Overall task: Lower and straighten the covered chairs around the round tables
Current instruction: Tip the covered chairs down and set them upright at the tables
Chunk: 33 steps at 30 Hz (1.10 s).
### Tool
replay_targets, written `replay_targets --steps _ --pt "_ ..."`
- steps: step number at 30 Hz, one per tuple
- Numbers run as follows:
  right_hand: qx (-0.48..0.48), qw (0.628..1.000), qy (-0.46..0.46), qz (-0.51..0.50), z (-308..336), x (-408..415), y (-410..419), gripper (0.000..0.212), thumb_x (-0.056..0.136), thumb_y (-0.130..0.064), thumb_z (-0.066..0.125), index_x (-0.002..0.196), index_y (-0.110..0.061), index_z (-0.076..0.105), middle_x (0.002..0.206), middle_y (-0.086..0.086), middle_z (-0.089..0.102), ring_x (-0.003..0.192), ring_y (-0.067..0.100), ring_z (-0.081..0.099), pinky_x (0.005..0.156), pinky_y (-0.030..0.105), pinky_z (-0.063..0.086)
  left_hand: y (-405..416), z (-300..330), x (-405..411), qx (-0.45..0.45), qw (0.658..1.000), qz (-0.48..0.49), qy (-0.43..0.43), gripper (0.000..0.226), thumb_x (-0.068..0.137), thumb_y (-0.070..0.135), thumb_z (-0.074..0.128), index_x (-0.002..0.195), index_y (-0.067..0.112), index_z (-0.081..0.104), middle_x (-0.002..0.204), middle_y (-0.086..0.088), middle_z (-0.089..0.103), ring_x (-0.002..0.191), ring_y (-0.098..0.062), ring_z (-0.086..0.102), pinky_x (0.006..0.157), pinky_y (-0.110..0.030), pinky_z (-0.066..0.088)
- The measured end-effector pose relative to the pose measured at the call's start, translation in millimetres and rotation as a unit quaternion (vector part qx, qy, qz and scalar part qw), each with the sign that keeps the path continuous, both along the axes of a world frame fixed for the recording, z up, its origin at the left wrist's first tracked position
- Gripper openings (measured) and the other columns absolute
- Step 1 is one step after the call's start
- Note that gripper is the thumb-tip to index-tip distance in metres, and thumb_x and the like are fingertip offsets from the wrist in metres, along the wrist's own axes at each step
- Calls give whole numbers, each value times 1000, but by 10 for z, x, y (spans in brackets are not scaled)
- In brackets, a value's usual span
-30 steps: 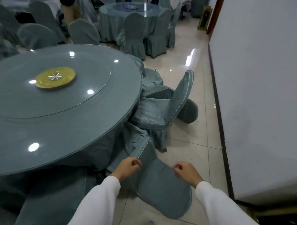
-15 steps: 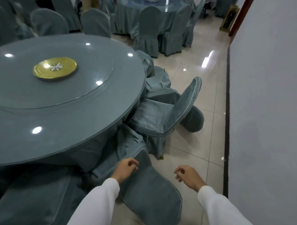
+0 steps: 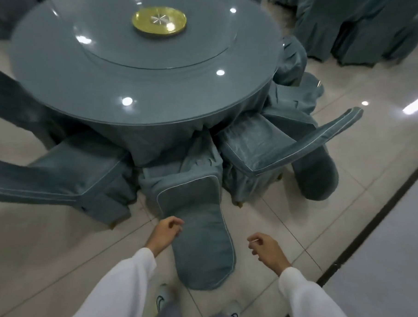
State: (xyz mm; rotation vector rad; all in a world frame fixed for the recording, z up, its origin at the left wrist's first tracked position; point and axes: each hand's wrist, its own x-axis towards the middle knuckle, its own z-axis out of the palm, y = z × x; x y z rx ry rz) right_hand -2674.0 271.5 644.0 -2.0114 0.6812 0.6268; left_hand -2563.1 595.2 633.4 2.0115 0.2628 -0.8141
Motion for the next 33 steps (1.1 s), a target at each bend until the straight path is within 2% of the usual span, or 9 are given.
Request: replay_targets --steps 5,9,12,16,22,25,28,31,33 --pt "8 1000 23 12 -396 -105 -143 14 98 -20 60 110 -21 68 100 2 72 89 19 70 82 33 57 -2 -359 -365 -6 998 54 22 20 102 11 49 108 15 67 99 -6 72 83 -17 65 66 -21 49" --pt "23 998 48 19 -892 -182 -137 21 97 -29 63 118 -26 64 103 0 70 92 13 69 75 25 51 31 -825 -598 -18 995 98 13 21 101 11 50 103 20 68 96 -1 73 87 -20 68 70 -27 52" --pt "26 997 61 43 -1367 -236 -93 24 97 -33 64 120 -29 61 103 -2 69 94 12 67 78 27 51 58 -1280 -786 -16 990 138 16 23 100 7 50 104 19 69 94 -4 74 85 -22 67 71 -29 53" --pt "28 994 80 66 -2159 -269 -17 31 98 -37 63 127 -28 55 109 -3 66 99 15 64 83 30 51 87 -2035 -981 -14 978 208 31 20 100 10 51 104 21 67 97 -3 73 91 -23 67 76 -34 53" --pt "5 992 113 57 -3596 -219 -6 45 101 -31 60 142 -20 43 116 2 58 106 22 56 91 30 43 51 -3352 -911 -8 961 270 56 17 99 11 52 107 23 61 102 -1 67 95 -20 63 87 -39 52" --pt "2 992 117 48 -4434 -157 -2 62 98 -35 65 150 -15 37 136 11 56 115 27 56 97 35 45 68 -4151 -857 -2 958 283 51 18 98 11 53 113 22 57 106 -3 65 99 -23 61 86 -35 49" --pt "-8 993 118 5 -5225 -58 -38 84 91 -35 74 157 -10 29 154 21 44 137 36 49 106 39 43 124 -4917 -796 7 955 285 82 39 93 14 63 130 14 51 122 -10 60 108 -28 58 90 -33 46" --pt "-16 994 105 -24 -6025 4 -73 101 86 -40 79 160 -9 18 158 24 36 140 42 44 113 49 42 245 -5666 -758 11 950 294 108 80 81 22 77 149 11 37 149 -16 45 130 -34 51 106 -41 46" --pt "-28 992 113 -42 -6468 10 -137 107 83 -41 80 162 -12 12 160 23 32 140 45 43 113 53 42 283 -6040 -770 17 948 296 114 100 76 21 85 156 11 26 158 -15 34 139 -34 43 109 -39 43"
